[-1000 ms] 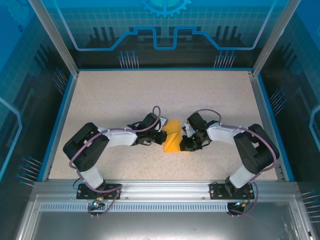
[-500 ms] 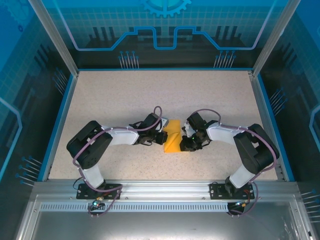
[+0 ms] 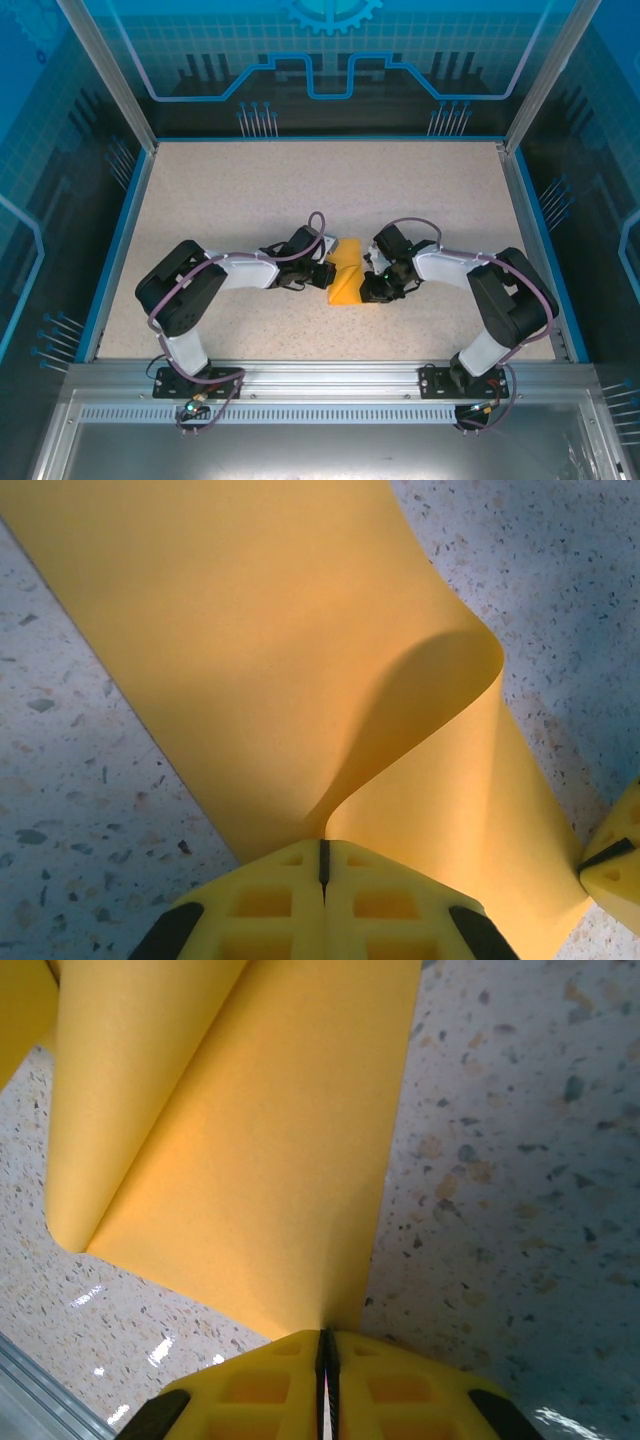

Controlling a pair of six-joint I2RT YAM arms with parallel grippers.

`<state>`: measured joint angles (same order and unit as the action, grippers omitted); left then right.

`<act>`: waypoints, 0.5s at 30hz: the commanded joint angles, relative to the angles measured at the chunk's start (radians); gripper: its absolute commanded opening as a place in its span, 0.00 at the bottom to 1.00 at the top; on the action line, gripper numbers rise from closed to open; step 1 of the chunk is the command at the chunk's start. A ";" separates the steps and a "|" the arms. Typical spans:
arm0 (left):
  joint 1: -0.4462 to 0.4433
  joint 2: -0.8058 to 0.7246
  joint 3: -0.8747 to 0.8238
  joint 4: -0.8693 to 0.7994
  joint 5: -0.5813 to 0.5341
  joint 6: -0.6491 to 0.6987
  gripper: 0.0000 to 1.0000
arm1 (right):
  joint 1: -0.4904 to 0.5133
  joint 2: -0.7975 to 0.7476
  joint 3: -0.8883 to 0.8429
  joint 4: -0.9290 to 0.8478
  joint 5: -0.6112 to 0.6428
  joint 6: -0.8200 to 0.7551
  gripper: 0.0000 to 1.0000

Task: Fold a paper plane with a square sheet of paper (fold left side to right side)
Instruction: Fold the triangle a second time at the center of the table.

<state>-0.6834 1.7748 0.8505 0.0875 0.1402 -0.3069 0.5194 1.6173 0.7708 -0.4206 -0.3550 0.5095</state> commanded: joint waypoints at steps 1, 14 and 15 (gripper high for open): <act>0.007 0.024 0.024 -0.002 0.019 0.022 0.00 | 0.019 0.016 0.012 -0.053 0.016 -0.020 0.12; 0.008 0.031 -0.002 0.008 0.025 0.019 0.00 | -0.042 -0.135 -0.010 0.122 -0.142 0.029 0.13; 0.008 0.031 -0.003 0.010 0.027 0.019 0.00 | -0.046 -0.133 -0.013 0.159 -0.160 0.049 0.13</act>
<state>-0.6834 1.7836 0.8505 0.0952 0.1444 -0.3069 0.4942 1.5024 0.7712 -0.3595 -0.4351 0.5156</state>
